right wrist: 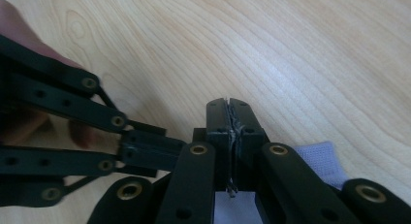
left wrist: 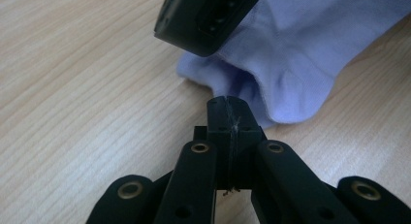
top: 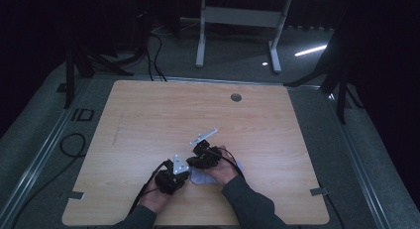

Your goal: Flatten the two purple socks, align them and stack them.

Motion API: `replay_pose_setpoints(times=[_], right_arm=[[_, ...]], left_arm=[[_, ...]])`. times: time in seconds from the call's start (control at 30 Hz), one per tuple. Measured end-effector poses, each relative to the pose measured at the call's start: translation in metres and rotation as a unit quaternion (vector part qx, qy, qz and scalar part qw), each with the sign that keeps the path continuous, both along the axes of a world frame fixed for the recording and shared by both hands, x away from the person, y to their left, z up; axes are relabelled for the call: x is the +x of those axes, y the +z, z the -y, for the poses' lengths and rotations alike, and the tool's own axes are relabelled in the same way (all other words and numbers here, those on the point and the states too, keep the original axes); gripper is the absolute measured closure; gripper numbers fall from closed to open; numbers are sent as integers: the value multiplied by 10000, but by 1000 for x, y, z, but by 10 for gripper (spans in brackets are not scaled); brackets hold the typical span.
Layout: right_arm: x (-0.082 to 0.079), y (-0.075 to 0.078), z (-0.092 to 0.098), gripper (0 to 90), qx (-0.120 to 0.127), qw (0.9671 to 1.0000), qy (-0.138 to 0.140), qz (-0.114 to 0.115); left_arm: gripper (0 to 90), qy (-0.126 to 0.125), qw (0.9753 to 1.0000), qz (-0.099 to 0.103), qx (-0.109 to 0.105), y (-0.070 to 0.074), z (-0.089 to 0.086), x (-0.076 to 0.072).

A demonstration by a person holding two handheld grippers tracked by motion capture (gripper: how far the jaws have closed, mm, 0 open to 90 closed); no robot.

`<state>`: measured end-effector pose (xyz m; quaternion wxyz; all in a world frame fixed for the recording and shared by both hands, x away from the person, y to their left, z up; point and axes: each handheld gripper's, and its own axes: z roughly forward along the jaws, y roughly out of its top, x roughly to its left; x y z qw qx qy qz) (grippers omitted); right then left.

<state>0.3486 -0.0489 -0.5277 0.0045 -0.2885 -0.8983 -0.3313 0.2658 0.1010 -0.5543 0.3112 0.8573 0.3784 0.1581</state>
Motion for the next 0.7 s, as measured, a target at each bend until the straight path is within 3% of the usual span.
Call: replay_pose_setpoints(times=[0.13,0.17,0.23,0.3,0.4,0.47,0.57,0.7], right_arm=[[2,-4,0,877,12,10000,-41,-33],[2,-5,0,877,26,10000,-72,-51],[3,-6,0,876,50,9999,-104,-84],[5,-6,0,875,58,9999,-104,-103],[6,-7,0,875,88,9998,-127,-143],[7,-7,1,859,155,9996,-162,-198],[8,-2,6,719,324,9990,-292,-140],[7,10,18,689,453,9983,-375,28]], left_arm=[[891,-28,9997,99,-215,7,-4,-4],[891,-136,9989,231,-388,15,-2,-9],[891,-288,9980,336,-459,20,2,-12],[891,-415,9975,430,-367,21,11,-14],[890,-471,9978,410,-235,15,19,-11],[890,-414,9984,360,-142,9,22,-7],[891,-266,9992,280,-86,3,21,-2],[892,-143,9996,232,-88,1,21,0]])
